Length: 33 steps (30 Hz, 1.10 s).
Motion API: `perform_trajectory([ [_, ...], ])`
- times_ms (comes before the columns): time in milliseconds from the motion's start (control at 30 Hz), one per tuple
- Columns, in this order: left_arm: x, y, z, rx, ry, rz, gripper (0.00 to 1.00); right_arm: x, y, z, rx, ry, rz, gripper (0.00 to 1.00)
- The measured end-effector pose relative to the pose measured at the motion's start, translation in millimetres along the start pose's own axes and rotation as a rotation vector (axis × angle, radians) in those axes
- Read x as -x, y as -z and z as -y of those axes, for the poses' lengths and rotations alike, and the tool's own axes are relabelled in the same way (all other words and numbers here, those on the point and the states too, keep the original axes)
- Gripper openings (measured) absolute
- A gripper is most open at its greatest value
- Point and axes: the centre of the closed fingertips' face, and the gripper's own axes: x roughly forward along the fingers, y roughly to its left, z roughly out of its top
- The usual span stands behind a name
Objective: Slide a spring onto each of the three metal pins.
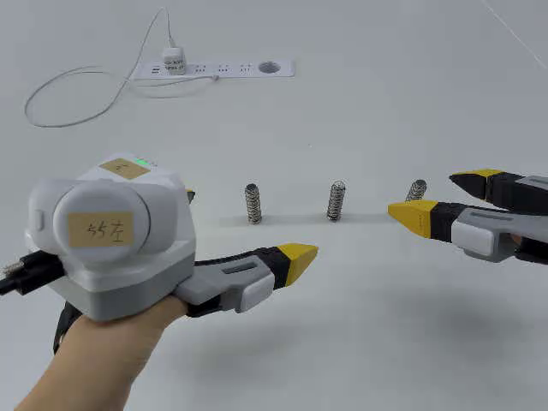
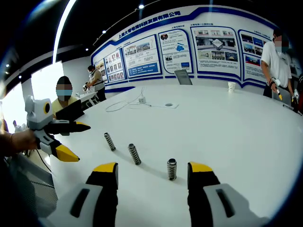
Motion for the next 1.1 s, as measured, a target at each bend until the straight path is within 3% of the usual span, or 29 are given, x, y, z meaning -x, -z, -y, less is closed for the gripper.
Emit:
perform_trajectory([
  [567, 10.5, -1.5, 4.5, -0.024, 0.024, -0.015, 0.98, 22.3, 8.5, -8.9, -0.006, -0.01, -0.035, 0.79],
  [1100, 17.5, -0.7, 6.0, -0.007, 0.033, -0.019, 1.0, 27.5, 18.7, -19.5, 0.077, -0.022, -0.091, 0.87],
])
